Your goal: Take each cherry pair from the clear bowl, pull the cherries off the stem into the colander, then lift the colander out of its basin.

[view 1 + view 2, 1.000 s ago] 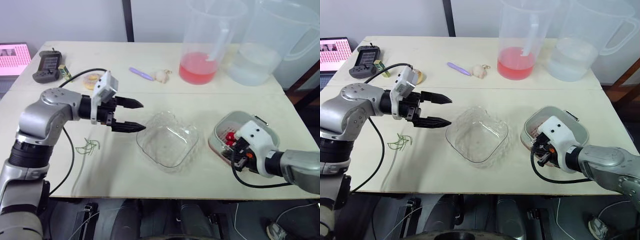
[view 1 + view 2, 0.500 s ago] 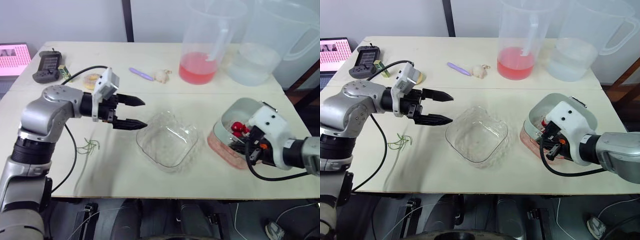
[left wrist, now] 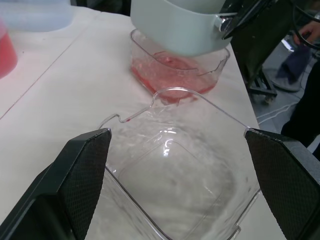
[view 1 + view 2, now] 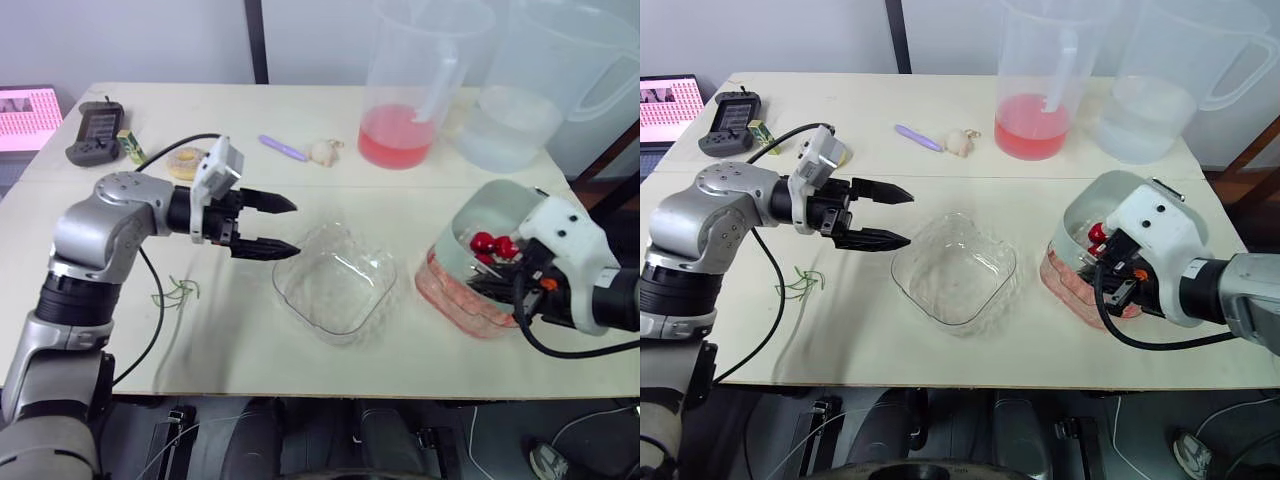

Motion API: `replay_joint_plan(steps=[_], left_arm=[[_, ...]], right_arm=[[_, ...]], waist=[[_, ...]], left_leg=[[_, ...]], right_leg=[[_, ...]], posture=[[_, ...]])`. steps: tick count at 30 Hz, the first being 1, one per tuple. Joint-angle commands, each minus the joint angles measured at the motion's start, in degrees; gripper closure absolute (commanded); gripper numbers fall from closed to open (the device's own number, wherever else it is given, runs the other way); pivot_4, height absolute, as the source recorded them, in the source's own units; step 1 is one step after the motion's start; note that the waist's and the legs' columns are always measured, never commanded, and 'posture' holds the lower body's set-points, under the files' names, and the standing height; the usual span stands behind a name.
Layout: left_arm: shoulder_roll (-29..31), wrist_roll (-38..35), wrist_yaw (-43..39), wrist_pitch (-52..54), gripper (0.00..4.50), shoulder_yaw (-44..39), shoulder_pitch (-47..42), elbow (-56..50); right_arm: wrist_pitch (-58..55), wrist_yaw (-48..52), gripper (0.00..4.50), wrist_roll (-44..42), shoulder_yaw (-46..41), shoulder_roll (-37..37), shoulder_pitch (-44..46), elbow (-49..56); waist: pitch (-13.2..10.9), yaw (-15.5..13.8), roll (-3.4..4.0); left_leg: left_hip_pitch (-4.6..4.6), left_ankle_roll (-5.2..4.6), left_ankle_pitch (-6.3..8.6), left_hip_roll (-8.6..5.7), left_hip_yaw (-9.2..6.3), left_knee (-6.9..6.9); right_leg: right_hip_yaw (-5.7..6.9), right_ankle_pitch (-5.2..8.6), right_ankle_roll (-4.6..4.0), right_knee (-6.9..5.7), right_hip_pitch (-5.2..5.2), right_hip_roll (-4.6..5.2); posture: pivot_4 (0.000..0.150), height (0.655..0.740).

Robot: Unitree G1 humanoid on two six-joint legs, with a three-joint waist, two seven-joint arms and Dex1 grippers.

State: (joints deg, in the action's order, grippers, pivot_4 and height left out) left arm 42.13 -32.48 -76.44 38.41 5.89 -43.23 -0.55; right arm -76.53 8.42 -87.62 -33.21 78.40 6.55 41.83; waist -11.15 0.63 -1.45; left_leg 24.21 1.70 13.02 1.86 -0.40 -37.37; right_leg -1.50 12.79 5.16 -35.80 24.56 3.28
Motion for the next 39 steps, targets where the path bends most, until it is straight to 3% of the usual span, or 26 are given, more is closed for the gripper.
replay_joint_plan(steps=[1, 9, 14, 17, 21, 24, 26, 29, 33, 39], left_arm=[[0.12, -0.57, -0.31, -0.86, 0.00, -1.57, -0.17, -1.14], [0.25, -0.73, -0.40, -0.98, 0.00, -2.38, -0.40, 0.43], [-0.65, -2.05, 2.53, -0.32, 0.00, -4.83, 0.43, 0.54], [-0.84, -2.90, 4.27, 0.07, 0.00, -6.61, 1.96, -1.36], [-0.49, -3.18, 7.96, 0.41, 0.00, -8.86, 6.45, -5.52], [-0.06, -4.44, 11.54, 1.88, 0.00, -11.81, 10.48, -9.77], [0.87, -5.45, 14.71, 3.06, 0.00, -15.28, 15.68, -14.24], [2.28, -6.46, 18.20, 4.41, 0.00, -19.83, 22.47, -19.50], [3.90, -8.65, 22.00, 6.35, 0.00, -26.88, 30.74, -25.71], [2.34, -16.27, 28.82, 9.61, 0.00, -36.06, 38.59, -33.19]], right_arm=[[0.84, -1.76, 4.26, 0.42, -2.08, 0.74, -0.81, -0.55], [1.53, -1.21, 4.26, -1.18, -3.64, 0.91, -2.92, -0.29], [3.57, 3.62, 4.26, 0.57, -1.90, 4.92, 1.41, -2.16], [6.46, 9.35, 4.26, 3.68, 2.37, 8.46, 5.50, -4.44], [15.79, 21.12, 4.26, 15.54, 17.11, 11.35, 14.97, -8.68], [19.04, 30.02, 4.26, 28.21, 32.76, 5.71, 29.54, -12.96], [21.62, 36.75, 4.26, 40.53, 45.31, -2.14, 40.36, -20.29], [25.81, 44.72, 4.26, 52.66, 56.35, -11.49, 49.87, -31.10], [31.53, 51.93, 4.26, 62.91, 63.12, -20.28, 54.19, -42.15], [37.75, 57.27, 4.26, 71.28, 64.61, -28.77, 54.95, -52.06]], waist=[[0.00, 0.00, 0.00], [0.00, 0.03, 0.00], [-0.01, 0.10, 0.04], [-0.01, 0.09, 0.04], [0.00, 0.28, 0.08], [-0.02, 0.73, 0.09], [0.00, 1.27, 0.06], [0.00, 1.96, 0.09], [-0.03, 1.37, 0.09], [-0.04, 0.35, 0.10]], left_leg=[[0.00, 0.00, 0.00, 0.00, 0.00, 0.00], [0.00, 0.00, 0.00, 0.00, 0.00, 0.00], [-0.01, 0.00, 0.00, 0.00, 0.00, 0.00], [-0.01, 0.00, 0.00, 0.02, 0.01, 0.01], [-0.01, 0.00, 0.00, 0.02, 0.10, 0.06], [-0.01, 0.01, 0.00, 0.03, 0.22, 0.08], [0.04, 0.01, 0.00, 0.04, 0.22, 0.08], [0.05, 0.01, 0.00, 0.06, 0.27, 0.11], [0.28, 0.01, 0.00, 0.05, 0.23, 0.17], [0.27, 0.01, 0.00, 0.05, 0.19, 0.16]], right_leg=[[0.00, 0.00, 0.00, 0.00, 0.00, 0.00], [0.00, 0.00, 0.00, 0.00, 0.00, 0.00], [0.00, 0.00, 0.00, -0.01, 0.01, 0.00], [0.01, 0.00, 0.00, 0.01, 0.03, 0.01], [0.01, 0.00, 0.00, 0.06, 0.07, 0.07], [-0.01, -0.03, -0.05, 0.12, 0.16, 0.12], [0.01, -0.05, -0.07, 0.15, 0.20, 0.12], [0.00, -0.08, -0.09, 0.12, 0.25, 0.11], [-0.01, -0.04, 0.02, -0.25, 0.64, 0.07], [0.01, -0.07, 0.12, -0.33, 0.64, 0.05]], posture=[[0.150, 0.7383], [0.150, 0.7383], [0.150, 0.7383], [0.150, 0.7383], [0.150, 0.7383], [0.150, 0.7383], [0.150, 0.7383], [0.150, 0.7383], [0.150, 0.7383], [0.150, 0.7383]])
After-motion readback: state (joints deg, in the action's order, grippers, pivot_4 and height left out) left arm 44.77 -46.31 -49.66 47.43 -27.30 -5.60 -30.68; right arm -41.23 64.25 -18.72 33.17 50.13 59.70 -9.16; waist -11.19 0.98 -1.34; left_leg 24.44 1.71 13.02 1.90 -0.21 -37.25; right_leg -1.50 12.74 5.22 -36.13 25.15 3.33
